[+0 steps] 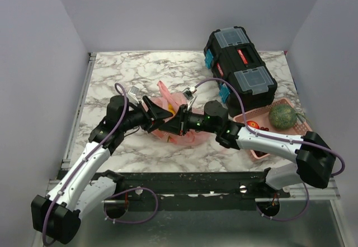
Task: Take the fake fruits out of the plastic bag
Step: Untie the plastic bag at the center of the board.
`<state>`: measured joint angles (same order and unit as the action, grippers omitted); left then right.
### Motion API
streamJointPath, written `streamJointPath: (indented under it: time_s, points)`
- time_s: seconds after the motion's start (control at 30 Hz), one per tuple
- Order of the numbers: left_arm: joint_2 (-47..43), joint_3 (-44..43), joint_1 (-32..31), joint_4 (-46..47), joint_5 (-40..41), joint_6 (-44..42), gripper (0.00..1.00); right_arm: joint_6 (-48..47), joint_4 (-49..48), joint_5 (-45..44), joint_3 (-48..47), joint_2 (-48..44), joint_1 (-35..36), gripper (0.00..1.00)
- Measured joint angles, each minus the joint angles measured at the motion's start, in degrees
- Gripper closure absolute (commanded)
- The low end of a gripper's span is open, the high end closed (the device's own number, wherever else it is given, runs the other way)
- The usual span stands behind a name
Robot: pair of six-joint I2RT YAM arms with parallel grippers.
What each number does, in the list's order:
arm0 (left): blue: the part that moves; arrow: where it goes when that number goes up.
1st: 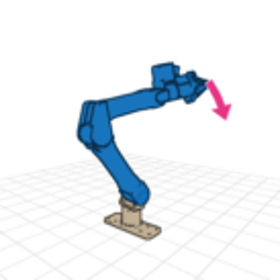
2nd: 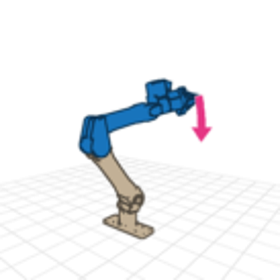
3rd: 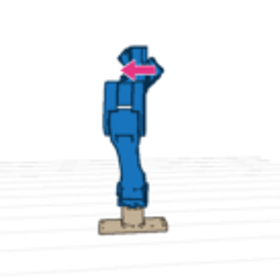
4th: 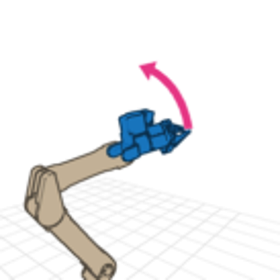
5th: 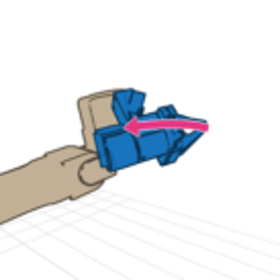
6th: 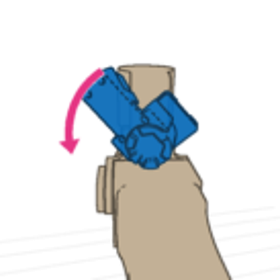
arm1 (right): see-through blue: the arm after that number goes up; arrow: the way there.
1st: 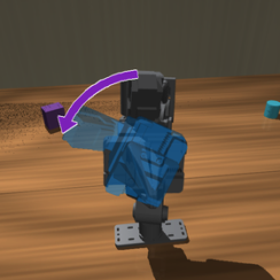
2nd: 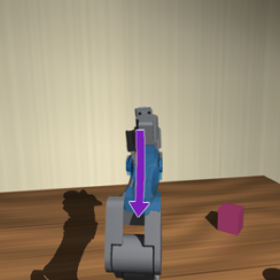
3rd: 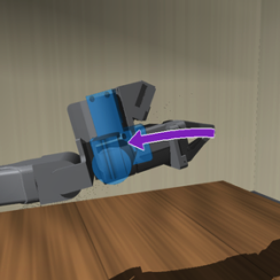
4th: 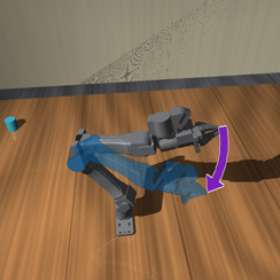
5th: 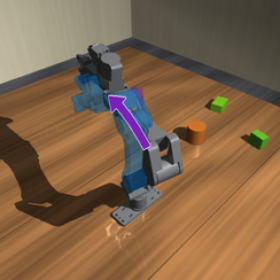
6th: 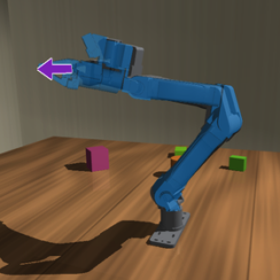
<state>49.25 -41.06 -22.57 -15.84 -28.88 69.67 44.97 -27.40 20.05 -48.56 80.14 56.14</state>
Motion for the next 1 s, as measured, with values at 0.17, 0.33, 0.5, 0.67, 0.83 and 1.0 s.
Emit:
streamJointPath:
  time_s: [0.17, 0.33, 0.5, 0.67, 0.83, 1.0]
  points:
    - [0.3, 3.2, 0.6, 5.1, -2.3, 0.1, 0.79, -1.0, 0.3, 0.3, 0.3, 0.0, 0.0, 0.71]
    - [0.4, 4.8, 2.9, 8.1, -4.2, -1.8, 0.96, -4.0, 4.2, -0.2, 0.9, -0.5, 0.0, 0.56]
    - [1.4, 2.8, 4.3, 7.4, -6.7, -8.8, 1.0, -7.7, 11.5, -5.6, 1.3, -4.4, 0.0, 0.42]
    - [-0.6, 0.4, 4.5, 3.0, -6.9, -17.6, 1.0, -11.5, 17.0, -12.5, 1.2, -10.0, 0.0, 0.36]
    - [-3.3, 0.4, 4.5, -0.8, -6.9, -22.5, 1.0, -15.6, 22.1, -19.8, -5.0, -8.5, 0.0, 0.23]
    - [-4.3, 0.4, 4.5, -3.3, -6.9, -25.5, 1.0, -20.0, 26.6, -26.8, -17.6, -0.9, 0.0, 0.13]
